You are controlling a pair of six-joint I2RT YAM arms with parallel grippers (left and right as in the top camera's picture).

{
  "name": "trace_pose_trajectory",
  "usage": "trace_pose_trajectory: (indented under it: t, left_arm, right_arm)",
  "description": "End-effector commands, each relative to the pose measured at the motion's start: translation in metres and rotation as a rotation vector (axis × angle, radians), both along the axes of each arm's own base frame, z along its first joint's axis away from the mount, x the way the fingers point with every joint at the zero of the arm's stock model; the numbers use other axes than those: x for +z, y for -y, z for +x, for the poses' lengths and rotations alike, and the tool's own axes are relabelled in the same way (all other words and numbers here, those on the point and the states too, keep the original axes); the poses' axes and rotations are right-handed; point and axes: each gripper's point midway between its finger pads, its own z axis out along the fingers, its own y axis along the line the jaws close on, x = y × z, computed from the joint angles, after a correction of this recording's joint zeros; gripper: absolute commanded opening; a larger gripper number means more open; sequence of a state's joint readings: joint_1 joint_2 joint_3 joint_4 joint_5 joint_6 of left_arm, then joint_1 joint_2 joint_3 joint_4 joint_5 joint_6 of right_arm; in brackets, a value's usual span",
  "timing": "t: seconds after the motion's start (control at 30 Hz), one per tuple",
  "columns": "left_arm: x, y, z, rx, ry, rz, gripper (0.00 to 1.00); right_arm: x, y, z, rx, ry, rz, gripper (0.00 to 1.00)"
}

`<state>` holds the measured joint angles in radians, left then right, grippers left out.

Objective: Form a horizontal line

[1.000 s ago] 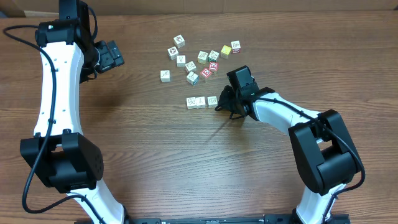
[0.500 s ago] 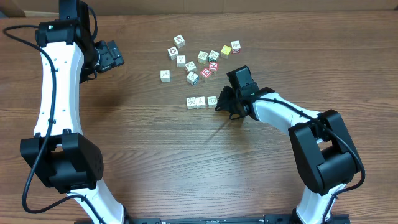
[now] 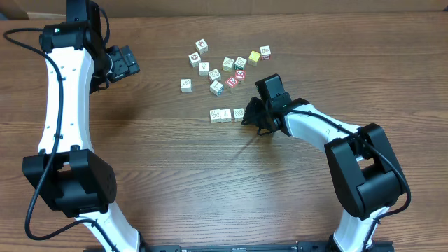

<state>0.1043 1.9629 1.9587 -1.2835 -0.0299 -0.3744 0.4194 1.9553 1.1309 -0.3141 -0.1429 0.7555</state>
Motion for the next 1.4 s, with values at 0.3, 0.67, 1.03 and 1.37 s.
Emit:
trace_pose_trajectory:
  t: [0.3,0.67,1.03,1.37]
  left_arm:
    - [0.004,0.0064,0.0019,-0.008,0.013,-0.005,1.0]
    - [0.004,0.0064,0.0018,-0.008,0.013,-0.005,1.0]
    - [0.004,0.0064,0.0019,-0.008,0.013,-0.005,1.0]
    - [0.004,0.0064,0.0019,-0.008,0.013,-0.005,1.0]
  right_arm:
    - [-0.0029,-0.0074,-0.0043,0.027,-0.013,0.039,0.04]
    - [-0.0008,-0.0104,-0.0024,0.052,0.004,0.047,0.04]
    - [0.0,-0.011,-0.0012,0.053,0.01,0.05,0.04]
    - [0.0001,-0.0117,-0.0012,0.055,0.012,0.05,0.04]
